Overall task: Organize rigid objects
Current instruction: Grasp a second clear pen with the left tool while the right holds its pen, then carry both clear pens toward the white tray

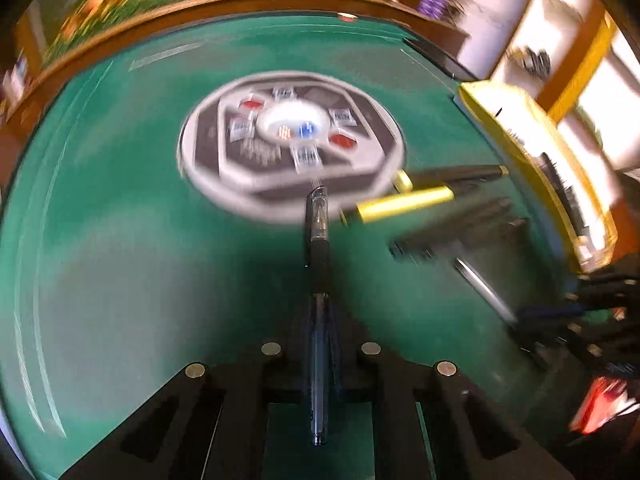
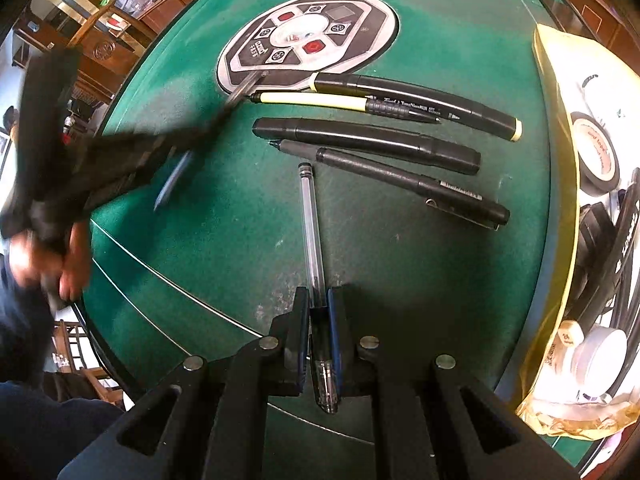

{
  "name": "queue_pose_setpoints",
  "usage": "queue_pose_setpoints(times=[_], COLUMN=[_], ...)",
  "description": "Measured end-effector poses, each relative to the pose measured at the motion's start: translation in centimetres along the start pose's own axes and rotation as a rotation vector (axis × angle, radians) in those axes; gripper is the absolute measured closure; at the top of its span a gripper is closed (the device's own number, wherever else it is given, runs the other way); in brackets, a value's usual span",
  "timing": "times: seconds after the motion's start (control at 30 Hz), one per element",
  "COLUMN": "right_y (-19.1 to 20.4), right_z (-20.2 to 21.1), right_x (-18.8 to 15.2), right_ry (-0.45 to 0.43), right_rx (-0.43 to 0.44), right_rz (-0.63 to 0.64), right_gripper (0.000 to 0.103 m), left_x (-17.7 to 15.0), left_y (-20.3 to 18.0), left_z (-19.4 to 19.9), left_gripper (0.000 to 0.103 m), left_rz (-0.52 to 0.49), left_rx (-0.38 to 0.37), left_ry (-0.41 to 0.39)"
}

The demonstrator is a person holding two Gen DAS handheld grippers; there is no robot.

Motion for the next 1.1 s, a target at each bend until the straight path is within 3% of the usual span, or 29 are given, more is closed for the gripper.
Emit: queue_pose_setpoints(times=[0.2, 0.4, 0.73, 1.1], right_y=[0.8, 1.8, 0.8, -0.6], right_z=[-0.3, 0.5, 2.7, 6.6], right_x=[0.1, -0.1, -0.2, 0.8], right_ry=[-0.024, -0.044, -0.101, -0.166], right_rx=[0.018, 0.040, 0.066, 0.149], right_rz=[0.001, 0.026, -0.035, 0.018], right_gripper=[0.094, 0.094, 0.094, 0.094], left_x=[-2.9, -1.7, 0.2, 2.9], left_y=[-2.1, -2.7, -6.1, -10.0], left_z=[1.7, 2.5, 3.7, 6.3], left_gripper=[0.095, 0.095, 0.095, 0.095], left_rz=[0.115, 0.101, 0.032, 0.033], left_rx=[-0.054, -0.056, -0.064, 0.000], left_ry=[-0.050, -0.082, -0.120, -0.172])
Point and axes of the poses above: each gripper's, at about its wrist camera, not at the fingertips, and z roughly against the way its jaws point, y to its left, x to its top, the point moved 9 cm from there along -z, roughly the way its jaws point, and after that the axes turned 14 degrees about -z, right-handed, at the moved point
